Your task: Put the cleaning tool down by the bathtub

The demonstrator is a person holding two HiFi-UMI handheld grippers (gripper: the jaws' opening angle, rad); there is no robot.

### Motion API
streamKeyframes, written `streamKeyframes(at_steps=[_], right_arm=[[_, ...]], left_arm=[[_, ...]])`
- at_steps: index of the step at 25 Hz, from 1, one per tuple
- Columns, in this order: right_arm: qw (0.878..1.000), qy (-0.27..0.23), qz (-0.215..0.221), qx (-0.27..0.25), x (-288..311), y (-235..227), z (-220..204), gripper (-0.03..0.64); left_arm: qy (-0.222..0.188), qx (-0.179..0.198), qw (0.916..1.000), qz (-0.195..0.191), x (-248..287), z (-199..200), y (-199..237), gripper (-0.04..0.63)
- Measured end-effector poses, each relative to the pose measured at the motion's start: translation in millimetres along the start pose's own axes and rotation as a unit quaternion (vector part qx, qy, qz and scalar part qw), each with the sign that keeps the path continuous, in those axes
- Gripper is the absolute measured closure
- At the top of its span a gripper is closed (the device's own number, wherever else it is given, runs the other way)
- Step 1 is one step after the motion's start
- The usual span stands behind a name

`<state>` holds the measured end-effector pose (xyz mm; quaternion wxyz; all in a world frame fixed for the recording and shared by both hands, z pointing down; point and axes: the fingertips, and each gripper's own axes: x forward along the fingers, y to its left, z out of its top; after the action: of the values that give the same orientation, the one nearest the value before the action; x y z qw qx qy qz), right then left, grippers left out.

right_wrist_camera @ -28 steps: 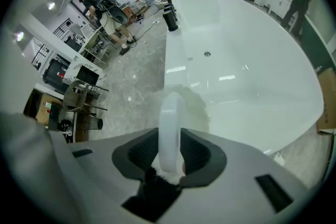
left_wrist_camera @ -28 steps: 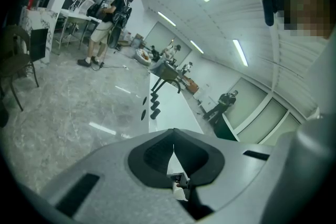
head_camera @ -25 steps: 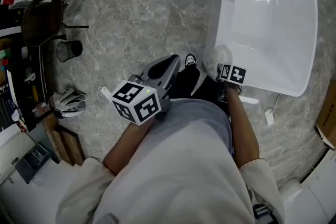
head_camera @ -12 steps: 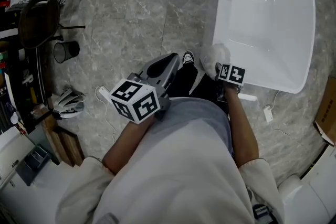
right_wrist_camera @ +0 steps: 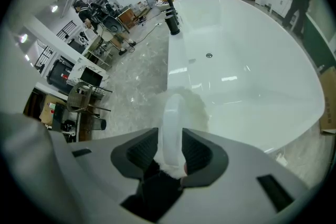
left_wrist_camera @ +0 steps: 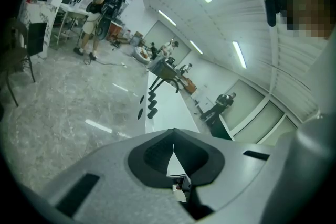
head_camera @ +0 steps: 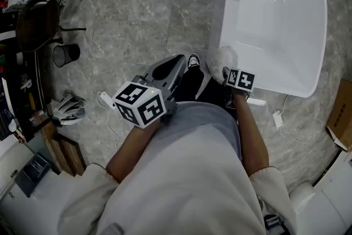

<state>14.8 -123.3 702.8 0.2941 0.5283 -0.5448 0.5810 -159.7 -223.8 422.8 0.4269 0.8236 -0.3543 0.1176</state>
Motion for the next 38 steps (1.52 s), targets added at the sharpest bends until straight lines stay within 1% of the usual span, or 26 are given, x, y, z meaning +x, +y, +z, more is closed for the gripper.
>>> streamKeyframes(at_steps=[14, 19, 29, 35, 38], right_arm=[[1.000, -0.011, 0.005, -0.002, -13.9, -0.2, 6.8, 0.486], [1.000, -0.017, 0.012, -0.013, -22.7, 2.8, 9.4, 0.486], [0.997, -0.067, 0.036, -0.020, -57.7, 15.1, 29.3, 0.488], [0.993, -0.096, 0.060, -0.022, -82.1, 23.7, 43.5, 0.488], [0.991, -0.112, 0.075, -0.027, -96.2, 29.9, 50.0, 0.499]], left_arm=[[-0.002, -0.001, 1.0000, -0.006, 7.2, 4.2, -0.7, 0.591], [-0.003, 0.002, 0.9999, -0.010, 7.7, 6.1, -2.9, 0.591], [0.002, 0.011, 0.9998, -0.019, 8.3, 6.3, -9.5, 0.591], [0.002, 0.021, 0.9994, -0.028, 10.5, 11.5, -16.0, 0.591], [0.001, 0.023, 0.9993, -0.031, 10.3, 13.7, -18.1, 0.591]])
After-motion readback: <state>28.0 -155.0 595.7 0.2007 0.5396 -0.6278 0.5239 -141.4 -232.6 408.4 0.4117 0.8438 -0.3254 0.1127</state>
